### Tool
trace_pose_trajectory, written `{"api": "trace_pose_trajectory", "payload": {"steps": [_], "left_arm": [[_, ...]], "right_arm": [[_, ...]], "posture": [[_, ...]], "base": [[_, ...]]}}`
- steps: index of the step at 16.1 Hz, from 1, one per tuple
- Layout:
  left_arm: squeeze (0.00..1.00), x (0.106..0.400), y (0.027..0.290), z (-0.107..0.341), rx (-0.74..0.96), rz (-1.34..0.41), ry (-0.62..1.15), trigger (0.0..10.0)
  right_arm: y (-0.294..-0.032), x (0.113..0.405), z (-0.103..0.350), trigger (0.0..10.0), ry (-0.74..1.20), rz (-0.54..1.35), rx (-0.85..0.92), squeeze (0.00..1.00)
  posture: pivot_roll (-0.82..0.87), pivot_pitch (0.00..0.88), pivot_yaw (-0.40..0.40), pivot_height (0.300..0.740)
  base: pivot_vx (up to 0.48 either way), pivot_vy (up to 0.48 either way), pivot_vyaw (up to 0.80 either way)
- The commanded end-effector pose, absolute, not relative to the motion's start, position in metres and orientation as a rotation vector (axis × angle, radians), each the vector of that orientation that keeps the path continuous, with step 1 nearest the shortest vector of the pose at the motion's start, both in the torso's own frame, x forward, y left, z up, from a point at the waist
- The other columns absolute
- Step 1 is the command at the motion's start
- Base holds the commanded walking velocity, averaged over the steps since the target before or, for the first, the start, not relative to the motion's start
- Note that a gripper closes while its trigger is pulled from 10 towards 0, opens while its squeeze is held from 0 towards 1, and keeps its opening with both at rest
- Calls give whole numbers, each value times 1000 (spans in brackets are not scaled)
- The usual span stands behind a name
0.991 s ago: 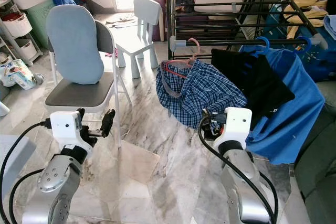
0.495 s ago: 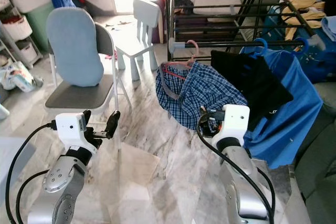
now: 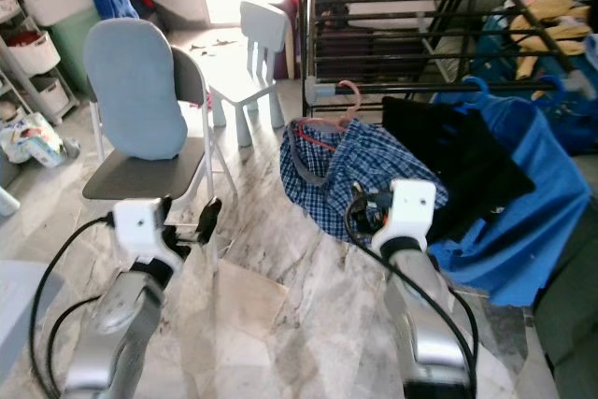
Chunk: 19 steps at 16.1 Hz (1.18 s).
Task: Hang hanger
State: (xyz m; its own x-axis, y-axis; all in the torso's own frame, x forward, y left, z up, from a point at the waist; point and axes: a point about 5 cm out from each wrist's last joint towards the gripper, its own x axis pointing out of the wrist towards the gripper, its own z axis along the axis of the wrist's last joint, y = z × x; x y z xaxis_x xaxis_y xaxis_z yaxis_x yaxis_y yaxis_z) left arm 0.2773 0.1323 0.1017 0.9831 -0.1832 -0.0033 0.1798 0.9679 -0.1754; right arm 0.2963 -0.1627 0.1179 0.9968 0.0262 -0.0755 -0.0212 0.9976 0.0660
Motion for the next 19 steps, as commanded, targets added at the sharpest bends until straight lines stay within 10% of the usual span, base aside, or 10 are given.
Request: {"api": "trace_pose_trajectory", "payload": {"steps": [1, 19], "left_arm": [[0, 283, 135, 103, -163, -171, 3, 10000], [0, 276, 161, 87, -83, -126, 19, 10000]], "right_arm": [[-160, 301, 117, 10000, 74, 44, 53, 0], [-171, 276, 103, 10000, 102, 103, -86, 0]], "posture": [[-117, 0, 57, 740], [-153, 0, 93, 740]], "base": [[345, 0, 0], [339, 70, 53]]}}
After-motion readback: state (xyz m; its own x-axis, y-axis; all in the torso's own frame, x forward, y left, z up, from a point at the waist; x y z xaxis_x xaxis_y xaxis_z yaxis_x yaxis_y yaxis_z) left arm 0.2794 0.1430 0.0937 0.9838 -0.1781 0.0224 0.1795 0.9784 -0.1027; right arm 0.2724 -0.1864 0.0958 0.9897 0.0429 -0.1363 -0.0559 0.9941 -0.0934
